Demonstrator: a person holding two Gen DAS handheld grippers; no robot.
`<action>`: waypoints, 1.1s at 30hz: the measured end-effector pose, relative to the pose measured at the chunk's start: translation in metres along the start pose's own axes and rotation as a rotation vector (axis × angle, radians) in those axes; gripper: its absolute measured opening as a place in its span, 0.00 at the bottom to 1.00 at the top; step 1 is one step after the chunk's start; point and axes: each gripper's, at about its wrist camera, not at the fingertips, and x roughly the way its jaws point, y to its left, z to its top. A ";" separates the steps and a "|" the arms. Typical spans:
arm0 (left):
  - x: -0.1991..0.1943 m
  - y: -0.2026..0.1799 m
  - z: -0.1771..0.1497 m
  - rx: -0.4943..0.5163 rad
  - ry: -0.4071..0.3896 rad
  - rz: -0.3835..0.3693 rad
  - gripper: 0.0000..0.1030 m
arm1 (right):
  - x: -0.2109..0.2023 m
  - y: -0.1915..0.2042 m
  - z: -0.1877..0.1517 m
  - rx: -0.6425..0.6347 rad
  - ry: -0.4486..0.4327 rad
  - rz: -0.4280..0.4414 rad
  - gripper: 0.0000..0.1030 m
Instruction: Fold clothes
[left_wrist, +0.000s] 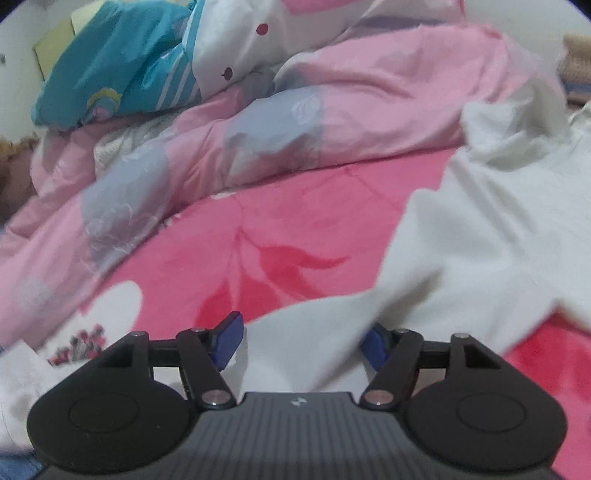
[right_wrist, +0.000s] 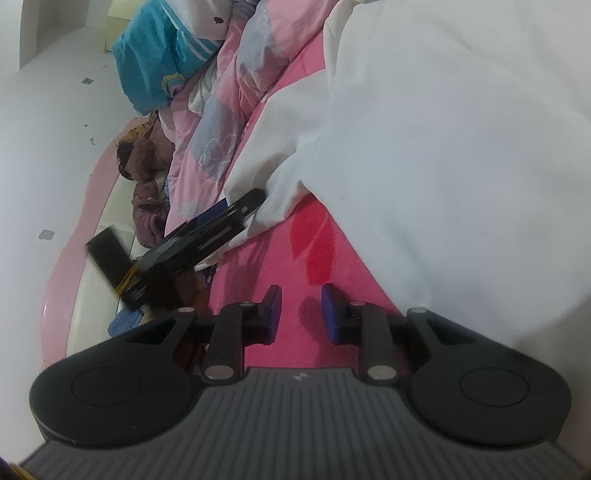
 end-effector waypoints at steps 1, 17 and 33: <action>0.004 0.003 0.002 0.004 0.000 0.031 0.66 | 0.000 0.000 0.000 -0.001 0.000 0.001 0.22; -0.031 0.183 -0.026 -0.703 -0.037 0.237 0.64 | 0.000 -0.002 -0.001 -0.002 -0.001 0.014 0.21; -0.044 0.106 -0.065 -0.223 0.040 0.267 0.64 | -0.001 0.001 -0.003 -0.020 0.001 -0.005 0.21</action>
